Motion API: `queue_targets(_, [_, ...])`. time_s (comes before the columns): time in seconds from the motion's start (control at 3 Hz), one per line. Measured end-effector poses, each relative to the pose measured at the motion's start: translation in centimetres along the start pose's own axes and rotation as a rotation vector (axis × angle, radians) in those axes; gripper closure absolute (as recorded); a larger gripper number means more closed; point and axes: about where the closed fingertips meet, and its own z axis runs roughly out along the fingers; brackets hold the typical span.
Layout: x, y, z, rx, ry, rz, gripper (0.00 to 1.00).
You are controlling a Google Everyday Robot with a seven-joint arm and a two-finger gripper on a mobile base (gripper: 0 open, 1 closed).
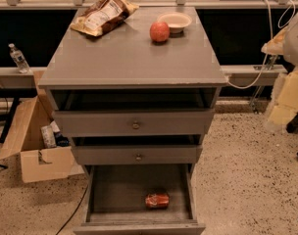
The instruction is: Pick coke can from bottom drawer and place on counter
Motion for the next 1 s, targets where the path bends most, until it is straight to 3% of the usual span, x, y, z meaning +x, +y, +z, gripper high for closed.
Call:
queue_targets(0.33, [0.0,0.0,0.0,0.0,0.0,0.0,0.0])
queue_targets(0.67, [-0.7,1.2,2.7,-0.042,-0.059,-0.007,0.0])
queue_targets(1.0, [-3.0,4.9,9.4,-0.159,-0.181,-0.014,0.0])
